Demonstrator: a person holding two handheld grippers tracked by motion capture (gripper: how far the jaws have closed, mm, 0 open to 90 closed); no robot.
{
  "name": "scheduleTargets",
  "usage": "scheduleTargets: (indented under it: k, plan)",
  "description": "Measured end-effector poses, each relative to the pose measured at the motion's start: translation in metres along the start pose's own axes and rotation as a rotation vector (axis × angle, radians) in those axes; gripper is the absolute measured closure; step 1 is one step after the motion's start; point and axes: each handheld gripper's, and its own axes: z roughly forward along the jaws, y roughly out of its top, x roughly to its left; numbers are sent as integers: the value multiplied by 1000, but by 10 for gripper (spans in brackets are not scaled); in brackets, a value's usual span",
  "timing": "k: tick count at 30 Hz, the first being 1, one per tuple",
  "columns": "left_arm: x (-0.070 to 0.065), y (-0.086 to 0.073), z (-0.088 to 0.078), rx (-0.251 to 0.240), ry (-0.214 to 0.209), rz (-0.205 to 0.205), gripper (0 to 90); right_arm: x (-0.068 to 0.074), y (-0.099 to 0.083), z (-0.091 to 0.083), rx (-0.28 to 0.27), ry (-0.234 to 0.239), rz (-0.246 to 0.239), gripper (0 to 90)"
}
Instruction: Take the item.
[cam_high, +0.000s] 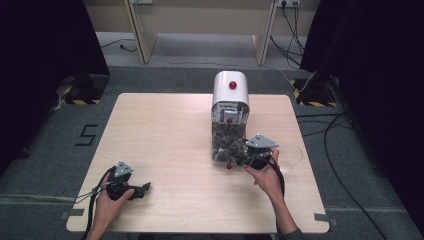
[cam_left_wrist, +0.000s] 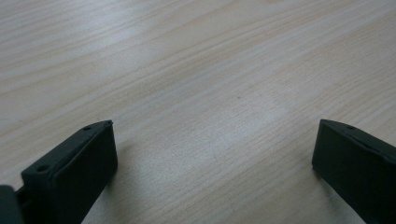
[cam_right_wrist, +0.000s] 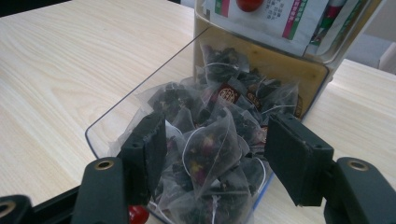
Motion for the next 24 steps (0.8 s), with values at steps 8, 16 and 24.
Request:
scheduleTargets:
  k: [8,16,24]
  plan:
    - [0,0,0,-1,0,-2,0,-3,0,14,15,-1,13,402]
    - [0,0,0,-1,0,-2,0,-2,-3,23,33,-1,14,409]
    - [0,1,1,-1,-1,-1,0,-4,-6,28,52,1,10,438]
